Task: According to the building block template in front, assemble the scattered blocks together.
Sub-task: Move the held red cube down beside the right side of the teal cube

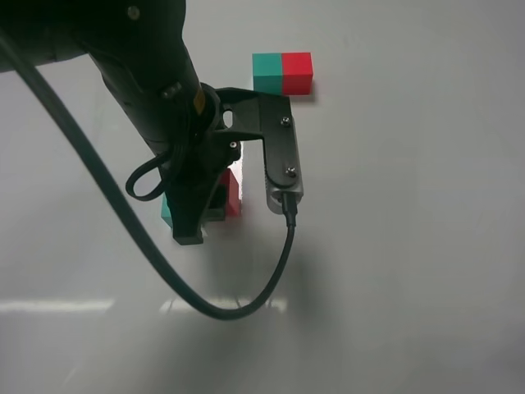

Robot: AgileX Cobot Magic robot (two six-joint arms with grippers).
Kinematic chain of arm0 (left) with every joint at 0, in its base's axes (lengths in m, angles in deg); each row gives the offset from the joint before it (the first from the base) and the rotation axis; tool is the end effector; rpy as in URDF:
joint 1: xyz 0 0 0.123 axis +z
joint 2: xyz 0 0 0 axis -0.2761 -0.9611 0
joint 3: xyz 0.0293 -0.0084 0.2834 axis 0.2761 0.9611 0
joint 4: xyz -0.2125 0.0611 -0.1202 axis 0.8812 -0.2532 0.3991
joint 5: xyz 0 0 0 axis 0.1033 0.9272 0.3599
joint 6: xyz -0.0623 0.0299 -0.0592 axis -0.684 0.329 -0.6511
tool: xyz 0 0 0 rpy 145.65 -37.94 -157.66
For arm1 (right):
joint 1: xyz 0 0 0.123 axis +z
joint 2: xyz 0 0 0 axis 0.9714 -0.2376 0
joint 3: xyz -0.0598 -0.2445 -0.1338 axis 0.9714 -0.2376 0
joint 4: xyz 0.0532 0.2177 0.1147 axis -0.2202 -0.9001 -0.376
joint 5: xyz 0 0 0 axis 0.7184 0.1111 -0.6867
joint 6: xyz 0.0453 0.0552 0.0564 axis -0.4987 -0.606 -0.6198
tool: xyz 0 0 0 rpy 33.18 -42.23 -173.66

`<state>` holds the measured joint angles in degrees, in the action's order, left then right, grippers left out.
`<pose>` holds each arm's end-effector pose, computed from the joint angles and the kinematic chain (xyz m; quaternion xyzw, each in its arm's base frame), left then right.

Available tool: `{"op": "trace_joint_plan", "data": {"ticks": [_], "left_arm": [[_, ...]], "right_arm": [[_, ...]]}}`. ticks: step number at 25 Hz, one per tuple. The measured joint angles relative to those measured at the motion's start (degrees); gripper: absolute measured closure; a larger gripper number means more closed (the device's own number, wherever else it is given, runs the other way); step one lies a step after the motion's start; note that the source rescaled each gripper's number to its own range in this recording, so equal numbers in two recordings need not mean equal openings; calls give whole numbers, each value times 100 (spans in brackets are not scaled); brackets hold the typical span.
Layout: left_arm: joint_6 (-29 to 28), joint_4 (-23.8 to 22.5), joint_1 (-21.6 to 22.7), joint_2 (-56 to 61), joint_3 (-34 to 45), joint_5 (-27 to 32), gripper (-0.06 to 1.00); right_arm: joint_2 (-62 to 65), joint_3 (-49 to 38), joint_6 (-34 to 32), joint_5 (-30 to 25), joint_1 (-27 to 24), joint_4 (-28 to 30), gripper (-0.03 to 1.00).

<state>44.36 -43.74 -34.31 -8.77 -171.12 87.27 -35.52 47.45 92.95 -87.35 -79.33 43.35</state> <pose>0.2540 -0.2596 0.3706 0.6763 0.6756 0.1484 0.2534 -0.0051 0.0065 0.2791 -0.0162 0.8472 0.0012 0.5310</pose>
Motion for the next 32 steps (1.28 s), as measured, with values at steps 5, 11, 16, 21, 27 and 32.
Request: {"op": "trace_joint_plan", "data": {"ticks": [5, 11, 16, 21, 27, 32], "left_arm": [[66, 23, 28, 0, 50, -33, 79], [169, -205, 28, 5, 509, -42, 79], [175, -235, 28, 26, 560, -74, 79], [185, -255, 28, 26, 560, -74, 78], [185, -486, 28, 21, 575, -78, 43], [190, -545, 28, 21, 590, -90, 40]], "right_arm": [[0, 0, 0, 0, 0, 0, 37], [0, 0, 0, 0, 0, 0, 37], [0, 0, 0, 0, 0, 0, 37], [0, 0, 0, 0, 0, 0, 37], [0, 0, 0, 0, 0, 0, 40], [0, 0, 0, 0, 0, 0, 40]]}}
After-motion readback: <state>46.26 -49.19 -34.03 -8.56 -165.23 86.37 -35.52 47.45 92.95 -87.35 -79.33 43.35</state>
